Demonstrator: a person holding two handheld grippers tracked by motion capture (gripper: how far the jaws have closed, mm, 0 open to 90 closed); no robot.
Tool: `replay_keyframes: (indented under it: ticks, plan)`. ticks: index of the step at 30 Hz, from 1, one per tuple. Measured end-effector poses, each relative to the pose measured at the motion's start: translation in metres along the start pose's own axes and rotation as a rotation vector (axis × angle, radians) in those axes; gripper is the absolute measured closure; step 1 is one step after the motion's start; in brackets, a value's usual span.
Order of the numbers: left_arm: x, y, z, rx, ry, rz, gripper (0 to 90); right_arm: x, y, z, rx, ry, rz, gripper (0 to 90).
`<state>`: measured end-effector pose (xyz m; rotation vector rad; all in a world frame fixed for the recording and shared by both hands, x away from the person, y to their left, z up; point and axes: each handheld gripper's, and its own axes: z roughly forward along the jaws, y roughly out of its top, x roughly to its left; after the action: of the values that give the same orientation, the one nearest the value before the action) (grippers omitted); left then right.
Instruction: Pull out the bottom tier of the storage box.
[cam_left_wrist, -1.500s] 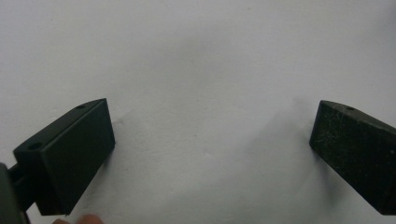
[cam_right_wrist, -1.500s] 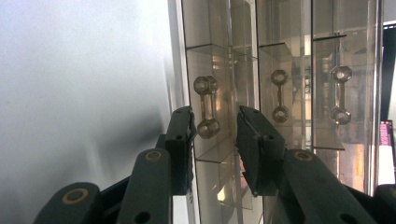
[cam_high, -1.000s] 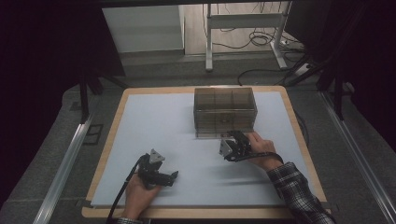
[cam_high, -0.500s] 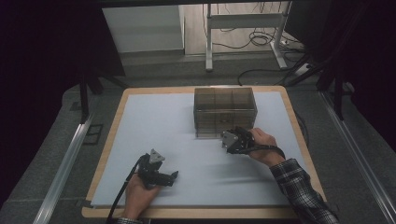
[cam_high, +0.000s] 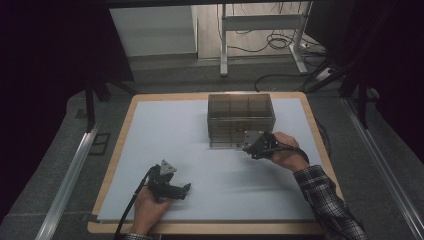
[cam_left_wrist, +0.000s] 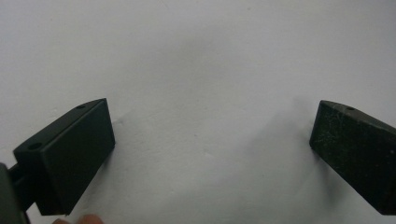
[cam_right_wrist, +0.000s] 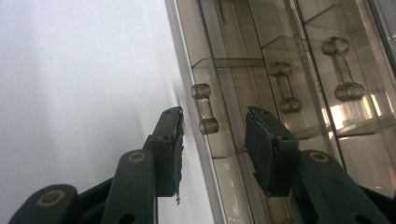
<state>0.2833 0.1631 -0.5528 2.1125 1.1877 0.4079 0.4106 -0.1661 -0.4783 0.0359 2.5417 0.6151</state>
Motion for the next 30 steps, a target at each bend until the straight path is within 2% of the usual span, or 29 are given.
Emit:
replay_keyframes:
  ticks: [2,5,9,12,16,26,30]
  plan:
    - [0.000,0.000,0.000,0.000,0.000,0.000,0.0,-0.006,-0.003,0.000,-0.015,0.036,0.022,57.4]
    - [0.000,0.000,0.000,0.000,0.000,0.001,0.0,-0.014,-0.006,-0.002,-0.010,0.061,0.048,58.5]
    - [0.000,0.000,0.000,0.000,0.000,0.001,0.0,-0.026,-0.012,0.000,-0.021,0.129,0.070,60.0]
    - [0.000,0.000,0.000,0.000,0.000,0.000,0.0,-0.033,-0.016,0.001,-0.015,0.155,0.059,60.4]
    - [0.000,0.000,0.000,-0.001,0.000,0.000,0.0,-0.041,-0.021,0.005,-0.006,0.203,0.061,66.0]
    - [0.000,0.000,0.000,-0.001,0.000,0.000,0.0,-0.056,-0.031,0.022,0.064,0.322,0.036,76.3]
    - [0.000,0.000,0.000,-0.001,0.000,0.000,0.0,-0.062,-0.033,0.029,0.073,0.358,0.028,79.4]
